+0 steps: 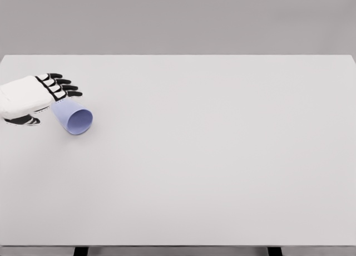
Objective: Flip the cup with left arm and place it on the table
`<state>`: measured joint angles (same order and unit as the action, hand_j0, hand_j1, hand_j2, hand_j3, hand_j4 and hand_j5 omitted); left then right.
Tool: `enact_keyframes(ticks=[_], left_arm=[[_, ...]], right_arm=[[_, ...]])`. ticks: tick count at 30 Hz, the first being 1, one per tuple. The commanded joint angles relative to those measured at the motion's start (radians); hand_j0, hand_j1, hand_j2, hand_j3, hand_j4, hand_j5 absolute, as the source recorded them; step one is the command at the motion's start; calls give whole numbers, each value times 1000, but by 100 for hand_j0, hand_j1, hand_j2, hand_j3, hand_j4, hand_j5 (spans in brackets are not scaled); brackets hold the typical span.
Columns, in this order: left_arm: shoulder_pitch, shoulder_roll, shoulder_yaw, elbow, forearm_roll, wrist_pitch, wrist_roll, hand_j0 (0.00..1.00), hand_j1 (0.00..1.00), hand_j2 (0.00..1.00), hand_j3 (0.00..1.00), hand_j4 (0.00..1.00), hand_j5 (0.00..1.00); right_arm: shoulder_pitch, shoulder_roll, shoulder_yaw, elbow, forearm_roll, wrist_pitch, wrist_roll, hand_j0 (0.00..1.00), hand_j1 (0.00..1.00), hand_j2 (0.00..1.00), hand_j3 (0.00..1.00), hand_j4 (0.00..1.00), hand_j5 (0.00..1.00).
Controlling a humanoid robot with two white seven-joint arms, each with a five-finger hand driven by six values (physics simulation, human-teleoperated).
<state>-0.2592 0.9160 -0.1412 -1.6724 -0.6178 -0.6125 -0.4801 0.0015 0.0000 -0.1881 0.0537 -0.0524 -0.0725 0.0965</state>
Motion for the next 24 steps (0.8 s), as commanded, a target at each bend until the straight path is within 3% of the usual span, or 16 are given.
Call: enact_keyframes(ticks=[1, 5, 7, 8, 10, 13, 18, 24], left_arm=[[-2, 0, -6, 0, -10, 2, -52, 100, 100, 100, 100, 100, 100], [-37, -2, -5, 45, 44, 2, -52, 100, 100, 100, 100, 100, 100], [-80, -38, -8, 79, 50, 2, -61, 100, 100, 100, 100, 100, 100], [-92, -46, -8, 85, 50, 2, -107, 100, 100, 100, 100, 100, 100], [-97, -103, -9, 131, 52, 2, -131, 100, 100, 100, 100, 100, 100], [-130, -105, -100, 166, 47, 2, -131, 100, 100, 100, 100, 100, 100], [-164, -114, -136, 261, 43, 2, -131, 100, 100, 100, 100, 100, 100], [-201, -120, -181, 293, 41, 2, -131, 100, 100, 100, 100, 100, 100]], right_arm=[[0, 0, -1, 0, 0, 0, 0, 100, 100, 100, 100, 100, 100], [0, 0, -1, 0, -1, 0, 0, 100, 100, 100, 100, 100, 100], [0, 0, 1, 0, 0, -1, 0, 100, 100, 100, 100, 100, 100], [0, 0, -1, 0, 0, 0, 0, 100, 100, 100, 100, 100, 100], [0, 0, 1, 0, 0, -1, 0, 100, 100, 100, 100, 100, 100], [0, 0, 1, 0, 0, -1, 0, 100, 100, 100, 100, 100, 100], [0, 0, 1, 0, 0, 0, 0, 100, 100, 100, 100, 100, 100], [0, 0, 1, 0, 0, -1, 0, 100, 100, 100, 100, 100, 100]])
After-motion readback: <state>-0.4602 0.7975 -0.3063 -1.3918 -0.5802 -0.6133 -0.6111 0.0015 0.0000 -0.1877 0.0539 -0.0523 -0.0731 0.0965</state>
